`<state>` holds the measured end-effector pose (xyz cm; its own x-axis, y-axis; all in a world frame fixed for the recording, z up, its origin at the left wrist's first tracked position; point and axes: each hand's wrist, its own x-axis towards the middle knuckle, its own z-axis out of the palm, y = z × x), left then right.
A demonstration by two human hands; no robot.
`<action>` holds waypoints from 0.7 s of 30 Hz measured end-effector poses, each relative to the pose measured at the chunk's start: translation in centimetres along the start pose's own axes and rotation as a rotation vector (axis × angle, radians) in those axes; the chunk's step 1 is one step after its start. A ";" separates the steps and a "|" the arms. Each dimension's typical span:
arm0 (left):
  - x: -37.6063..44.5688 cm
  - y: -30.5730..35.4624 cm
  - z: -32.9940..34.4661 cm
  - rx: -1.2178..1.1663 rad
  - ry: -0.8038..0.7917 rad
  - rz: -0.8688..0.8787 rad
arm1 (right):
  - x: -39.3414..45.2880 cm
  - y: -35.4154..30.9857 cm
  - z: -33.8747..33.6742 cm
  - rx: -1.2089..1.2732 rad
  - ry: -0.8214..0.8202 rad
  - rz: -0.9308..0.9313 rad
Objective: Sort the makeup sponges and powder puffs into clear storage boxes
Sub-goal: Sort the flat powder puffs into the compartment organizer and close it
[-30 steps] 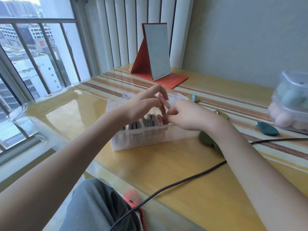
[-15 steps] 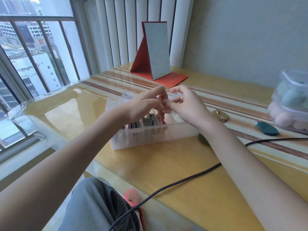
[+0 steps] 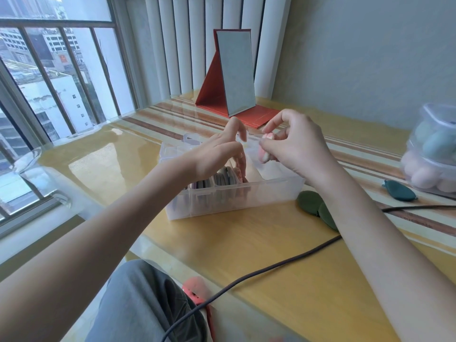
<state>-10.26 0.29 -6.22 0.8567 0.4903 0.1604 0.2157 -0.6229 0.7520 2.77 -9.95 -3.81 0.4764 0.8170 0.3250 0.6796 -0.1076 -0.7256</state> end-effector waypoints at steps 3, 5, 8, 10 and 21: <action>0.1 -0.1 0.0 0.008 0.019 0.009 | -0.1 -0.2 -0.2 0.002 -0.075 0.019; 0.2 -0.1 0.0 0.021 0.031 0.015 | -0.2 -0.4 0.0 -0.068 -0.126 0.024; 0.1 -0.1 -0.1 0.020 0.059 0.033 | -0.5 -0.6 0.6 -0.131 -0.227 0.052; 0.1 -0.1 -0.1 0.021 0.071 0.034 | -0.8 -0.7 0.8 -0.220 -0.281 0.037; 0.1 -0.5 -0.3 0.043 0.099 0.101 | -1.2 -1.1 1.2 -0.483 -0.429 -0.002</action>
<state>-10.40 0.81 -6.39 0.8252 0.4801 0.2975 0.1524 -0.6964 0.7012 0.78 -10.16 -4.17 0.2776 0.9605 -0.0180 0.9025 -0.2672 -0.3377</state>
